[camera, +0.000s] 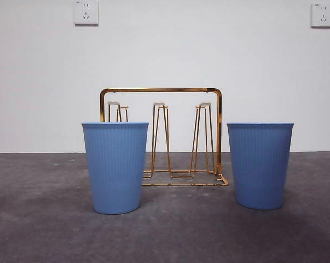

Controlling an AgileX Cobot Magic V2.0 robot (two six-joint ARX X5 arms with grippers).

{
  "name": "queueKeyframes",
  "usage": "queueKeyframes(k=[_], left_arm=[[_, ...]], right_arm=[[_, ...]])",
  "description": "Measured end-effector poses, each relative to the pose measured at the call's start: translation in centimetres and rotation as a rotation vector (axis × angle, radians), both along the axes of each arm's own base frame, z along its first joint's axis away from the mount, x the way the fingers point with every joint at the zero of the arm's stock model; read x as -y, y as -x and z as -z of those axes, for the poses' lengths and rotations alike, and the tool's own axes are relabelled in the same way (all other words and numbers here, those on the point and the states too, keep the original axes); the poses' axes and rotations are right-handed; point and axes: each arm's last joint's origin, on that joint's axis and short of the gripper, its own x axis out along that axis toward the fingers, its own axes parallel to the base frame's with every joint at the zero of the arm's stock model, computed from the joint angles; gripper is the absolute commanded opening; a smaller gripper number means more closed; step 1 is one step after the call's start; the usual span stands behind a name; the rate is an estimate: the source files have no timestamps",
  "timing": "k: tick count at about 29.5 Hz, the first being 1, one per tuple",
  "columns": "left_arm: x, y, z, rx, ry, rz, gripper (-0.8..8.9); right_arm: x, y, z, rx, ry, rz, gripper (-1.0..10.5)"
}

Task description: Pick up cup 1,put cup 1 in the cup rack,pick up cup 2,put cup 2 in the cup rack

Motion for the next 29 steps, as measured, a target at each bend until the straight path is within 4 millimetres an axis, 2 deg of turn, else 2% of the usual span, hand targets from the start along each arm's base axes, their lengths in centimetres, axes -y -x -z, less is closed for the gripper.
queueKeyframes(k=[6, 16, 23, 29], left_arm=[[0.2, 0.7, -4.4, -0.011, 0.017, 0.077, -0.07], [0.6, 1.1, -9.2, -0.199, -0.023, 0.216, -0.06], [1.0, 0.8, -11.4, -0.293, -0.088, 0.305, -0.07], [1.5, -0.3, -11.1, -0.394, -0.128, 0.38, -0.05]], right_arm=[[-0.2, 0.5, -4.7, -0.131, 0.06, -0.09, -0.1], [-0.4, 0.8, -11.7, -0.343, 0.207, -0.219, -0.1], [-0.5, 0.6, -14.6, -0.518, 0.253, -0.308, -0.1], [-0.5, 0.2, -15.3, -0.567, 0.265, -0.325, 0.0]])
